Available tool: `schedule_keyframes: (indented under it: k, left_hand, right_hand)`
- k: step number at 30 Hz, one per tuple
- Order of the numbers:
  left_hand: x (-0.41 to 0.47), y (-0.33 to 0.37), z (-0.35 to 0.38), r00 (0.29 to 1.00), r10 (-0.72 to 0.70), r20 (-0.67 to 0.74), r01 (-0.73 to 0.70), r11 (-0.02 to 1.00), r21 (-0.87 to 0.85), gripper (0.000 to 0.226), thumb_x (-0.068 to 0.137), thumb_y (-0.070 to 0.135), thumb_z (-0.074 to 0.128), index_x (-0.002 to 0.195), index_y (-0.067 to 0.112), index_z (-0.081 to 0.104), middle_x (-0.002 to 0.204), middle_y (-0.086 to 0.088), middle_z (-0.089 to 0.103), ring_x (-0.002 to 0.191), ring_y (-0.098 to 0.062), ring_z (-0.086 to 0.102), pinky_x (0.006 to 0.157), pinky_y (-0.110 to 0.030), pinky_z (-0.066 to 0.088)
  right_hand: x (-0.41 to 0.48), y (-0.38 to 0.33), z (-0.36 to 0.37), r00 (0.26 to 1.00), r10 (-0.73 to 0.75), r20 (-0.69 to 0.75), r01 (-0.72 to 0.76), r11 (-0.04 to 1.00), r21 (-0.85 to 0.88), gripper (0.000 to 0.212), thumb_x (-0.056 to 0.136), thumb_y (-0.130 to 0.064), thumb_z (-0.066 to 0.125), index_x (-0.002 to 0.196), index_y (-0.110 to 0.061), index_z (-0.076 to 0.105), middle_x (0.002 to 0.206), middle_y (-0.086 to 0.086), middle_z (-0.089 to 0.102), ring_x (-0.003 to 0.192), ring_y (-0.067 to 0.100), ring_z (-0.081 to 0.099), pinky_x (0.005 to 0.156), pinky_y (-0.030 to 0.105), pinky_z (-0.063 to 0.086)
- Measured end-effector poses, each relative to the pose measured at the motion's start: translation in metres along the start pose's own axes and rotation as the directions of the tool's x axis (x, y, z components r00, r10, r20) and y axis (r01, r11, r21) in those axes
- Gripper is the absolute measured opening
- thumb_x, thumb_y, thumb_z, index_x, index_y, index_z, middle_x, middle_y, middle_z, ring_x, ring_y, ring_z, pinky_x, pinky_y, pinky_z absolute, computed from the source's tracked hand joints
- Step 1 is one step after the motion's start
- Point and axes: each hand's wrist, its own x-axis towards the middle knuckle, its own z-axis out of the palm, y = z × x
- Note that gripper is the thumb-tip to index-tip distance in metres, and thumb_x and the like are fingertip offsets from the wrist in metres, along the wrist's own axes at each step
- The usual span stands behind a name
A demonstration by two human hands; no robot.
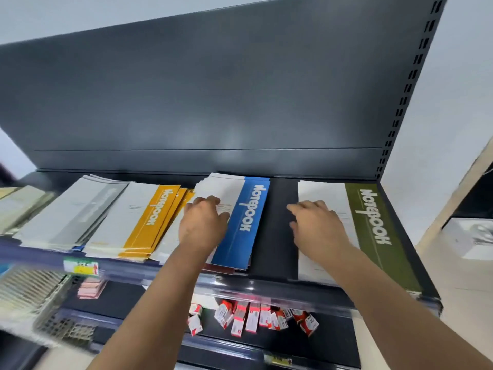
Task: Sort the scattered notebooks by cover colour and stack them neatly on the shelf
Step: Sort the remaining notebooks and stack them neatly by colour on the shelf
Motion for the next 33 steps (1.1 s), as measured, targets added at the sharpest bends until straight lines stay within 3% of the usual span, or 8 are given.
schedule_keyframes:
  k: [6, 9, 12, 17, 22, 25, 30, 33]
  left_hand:
    - [0.018, -0.068, -0.018, 0.990, -0.059, 0.126, 0.052, 0.997, 0.061, 0.042, 0.095, 0.032, 0.053, 0.133, 0.014, 0.050, 0.130, -0.007, 0.057, 0.116, -0.027, 0.052, 0.093, -0.035, 0.045]
    - [0.023, -0.082, -0.015, 0.979, 0.010, 0.204, -0.039, 0.990, 0.137, 0.037, 0.096, 0.034, 0.049, 0.127, 0.014, 0.052, 0.125, -0.008, 0.059, 0.115, -0.027, 0.052, 0.092, -0.034, 0.044]
    - [0.027, -0.087, -0.016, 0.965, 0.096, 0.245, -0.151, 0.964, 0.220, 0.032, 0.098, 0.032, 0.044, 0.121, 0.011, 0.051, 0.123, -0.010, 0.060, 0.115, -0.027, 0.051, 0.090, -0.032, 0.042]
    - [0.040, -0.099, -0.027, 0.955, 0.101, 0.277, -0.176, 0.949, 0.261, 0.036, 0.100, 0.032, 0.041, 0.128, 0.010, 0.049, 0.129, -0.010, 0.057, 0.119, -0.026, 0.051, 0.095, -0.031, 0.039]
    - [0.041, -0.106, -0.021, 0.954, 0.159, 0.256, -0.198, 0.970, 0.138, 0.029, 0.096, 0.031, 0.049, 0.116, 0.012, 0.056, 0.117, -0.008, 0.061, 0.109, -0.025, 0.054, 0.084, -0.032, 0.045]
    - [0.035, -0.101, -0.016, 0.958, 0.181, 0.221, -0.219, 0.962, 0.163, 0.030, 0.098, 0.031, 0.048, 0.119, 0.010, 0.054, 0.119, -0.008, 0.060, 0.111, -0.025, 0.054, 0.089, -0.031, 0.043]
    - [0.039, -0.097, -0.014, 0.961, 0.162, 0.224, -0.206, 0.959, 0.193, 0.034, 0.097, 0.034, 0.050, 0.124, 0.012, 0.052, 0.120, -0.006, 0.060, 0.111, -0.023, 0.054, 0.093, -0.031, 0.044]
    - [0.041, -0.097, -0.012, 0.958, 0.159, 0.237, -0.208, 0.958, 0.199, 0.034, 0.097, 0.034, 0.051, 0.123, 0.012, 0.052, 0.118, -0.006, 0.060, 0.109, -0.023, 0.056, 0.093, -0.032, 0.046]
  right_hand:
    - [0.021, -0.080, 0.028, 0.995, 0.004, 0.098, -0.026, 0.973, 0.228, 0.053, 0.098, -0.038, 0.047, 0.146, -0.021, 0.034, 0.148, 0.003, 0.036, 0.125, 0.028, 0.042, 0.101, 0.039, 0.040]
    - [0.029, -0.101, 0.039, 0.975, 0.118, 0.187, -0.183, 0.905, 0.384, 0.071, 0.095, -0.043, 0.051, 0.151, -0.018, 0.015, 0.155, 0.008, 0.020, 0.132, 0.029, 0.039, 0.106, 0.044, 0.041]
    - [0.035, -0.113, 0.048, 0.958, 0.213, 0.192, -0.272, 0.885, 0.377, 0.081, 0.094, -0.042, 0.054, 0.152, -0.011, 0.007, 0.157, 0.011, 0.014, 0.137, 0.032, 0.031, 0.109, 0.046, 0.037]
    - [0.038, -0.127, 0.051, 0.951, 0.236, 0.199, -0.281, 0.927, 0.247, 0.069, 0.093, -0.046, 0.054, 0.143, -0.007, 0.029, 0.154, 0.013, 0.016, 0.129, 0.034, 0.037, 0.104, 0.042, 0.040]
    - [0.039, -0.121, 0.051, 0.912, 0.351, 0.212, -0.407, 0.835, 0.370, 0.089, 0.079, -0.051, 0.070, 0.145, -0.011, 0.024, 0.149, 0.015, 0.024, 0.133, 0.033, 0.035, 0.106, 0.048, 0.040]
    - [0.040, -0.117, 0.048, 0.880, 0.418, 0.225, -0.474, 0.777, 0.415, 0.095, 0.075, -0.048, 0.075, 0.143, -0.008, 0.022, 0.136, 0.016, 0.039, 0.123, 0.033, 0.046, 0.101, 0.047, 0.043]
    - [0.048, -0.107, 0.041, 0.820, 0.468, 0.329, -0.560, 0.543, 0.625, 0.063, 0.081, -0.030, 0.075, 0.125, -0.007, 0.038, 0.126, 0.011, 0.054, 0.105, 0.024, 0.057, 0.085, 0.038, 0.051]
    - [0.053, -0.108, 0.043, 0.831, 0.439, 0.341, -0.555, 0.624, 0.550, 0.062, 0.080, -0.036, 0.073, 0.126, -0.010, 0.041, 0.126, 0.011, 0.053, 0.108, 0.026, 0.058, 0.092, 0.042, 0.051]
